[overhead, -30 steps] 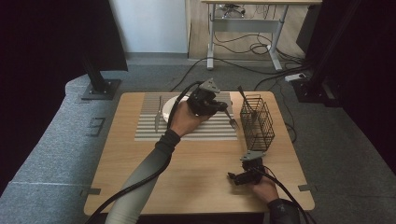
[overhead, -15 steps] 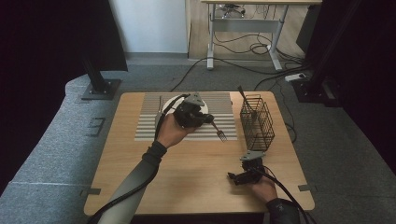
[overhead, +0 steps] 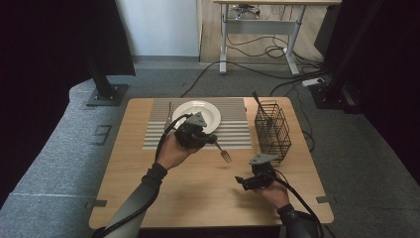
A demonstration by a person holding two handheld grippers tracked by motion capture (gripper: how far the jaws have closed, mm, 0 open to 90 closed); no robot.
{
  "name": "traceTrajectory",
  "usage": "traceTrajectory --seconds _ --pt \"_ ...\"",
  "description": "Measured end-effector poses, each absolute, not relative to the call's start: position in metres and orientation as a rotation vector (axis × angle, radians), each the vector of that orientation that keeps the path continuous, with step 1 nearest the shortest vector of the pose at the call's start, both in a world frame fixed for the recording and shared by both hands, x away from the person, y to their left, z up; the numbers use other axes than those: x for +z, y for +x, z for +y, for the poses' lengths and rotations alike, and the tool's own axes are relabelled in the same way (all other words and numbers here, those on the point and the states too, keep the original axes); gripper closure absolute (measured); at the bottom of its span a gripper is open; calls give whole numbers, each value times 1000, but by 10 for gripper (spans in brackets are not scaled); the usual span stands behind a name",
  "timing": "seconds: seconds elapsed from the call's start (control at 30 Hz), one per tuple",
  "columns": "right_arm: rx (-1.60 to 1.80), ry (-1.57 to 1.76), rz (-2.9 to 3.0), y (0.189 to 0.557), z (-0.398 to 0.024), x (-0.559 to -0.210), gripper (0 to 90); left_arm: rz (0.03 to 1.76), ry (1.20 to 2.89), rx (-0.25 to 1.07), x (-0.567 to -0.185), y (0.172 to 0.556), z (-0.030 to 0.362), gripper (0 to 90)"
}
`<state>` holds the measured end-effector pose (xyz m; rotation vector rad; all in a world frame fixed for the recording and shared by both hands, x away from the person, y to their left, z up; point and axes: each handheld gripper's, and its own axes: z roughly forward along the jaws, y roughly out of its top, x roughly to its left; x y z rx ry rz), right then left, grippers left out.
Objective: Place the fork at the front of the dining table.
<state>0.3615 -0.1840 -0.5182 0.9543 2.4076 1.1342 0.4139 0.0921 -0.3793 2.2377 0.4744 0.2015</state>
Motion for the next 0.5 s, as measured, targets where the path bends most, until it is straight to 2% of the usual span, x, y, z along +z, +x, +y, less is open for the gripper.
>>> traceTrajectory --seconds 0.2,0.27,0.3,0.33,0.37,0.43,0.5 --pt "1166 907 2402 372 -168 -502 137 481 2240 186 -386 412 96 868" --pt "1183 859 2395 379 -154 -495 226 483 2244 181 -388 412 97 868" --pt "1183 859 2395 379 -154 -495 226 484 2246 182 -388 412 96 868" --pt "1192 854 2401 381 -149 -493 265 486 2246 183 -389 411 96 868" --pt "1200 835 2425 386 -138 -490 352 486 2244 178 -389 411 95 868" --pt "1195 825 2435 388 -134 -488 378 484 2243 176 -389 410 94 868" --pt "1184 795 2449 391 -126 -485 468 480 2243 177 -388 409 93 868"
